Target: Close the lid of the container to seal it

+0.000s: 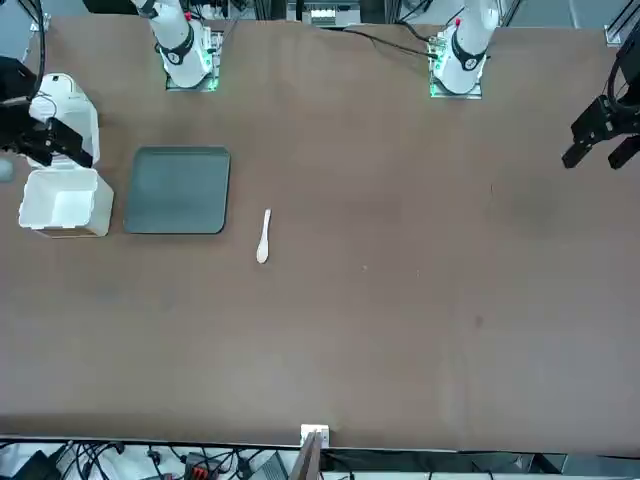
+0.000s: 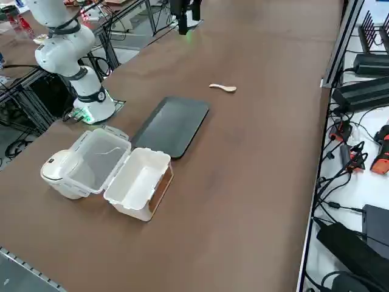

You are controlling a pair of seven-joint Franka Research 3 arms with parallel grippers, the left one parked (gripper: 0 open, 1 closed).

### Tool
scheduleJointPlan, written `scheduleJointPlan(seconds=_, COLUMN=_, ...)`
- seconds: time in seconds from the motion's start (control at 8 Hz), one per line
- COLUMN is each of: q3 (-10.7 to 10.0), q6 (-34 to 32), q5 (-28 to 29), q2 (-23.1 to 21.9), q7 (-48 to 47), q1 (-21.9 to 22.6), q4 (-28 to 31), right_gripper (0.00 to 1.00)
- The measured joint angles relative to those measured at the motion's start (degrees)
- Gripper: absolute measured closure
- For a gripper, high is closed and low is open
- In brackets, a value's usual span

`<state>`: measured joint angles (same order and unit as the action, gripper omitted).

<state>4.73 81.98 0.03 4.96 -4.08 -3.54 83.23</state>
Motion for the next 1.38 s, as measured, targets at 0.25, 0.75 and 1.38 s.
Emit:
scheduleJointPlan(seconds=0.25, q3=-0.13, q6=0.06, q5=-1.73, q2=-0.11, q7=-0.21, q1=-0.11, q4=3.41, right_gripper=0.00)
scheduleJointPlan(seconds=0.75, q3=-0.53, q6=20.40, q5=-9.66, q2=-2.23, q7=-1.21, q1=-0.82, q4=28.23, right_gripper=0.00)
scheduleJointPlan(seconds=1.38, q3=-0.20, q6=29.69, q5=-19.05, q2=-1.75, q7=-10.33, q1=-0.94, q4=49.52, right_gripper=0.07)
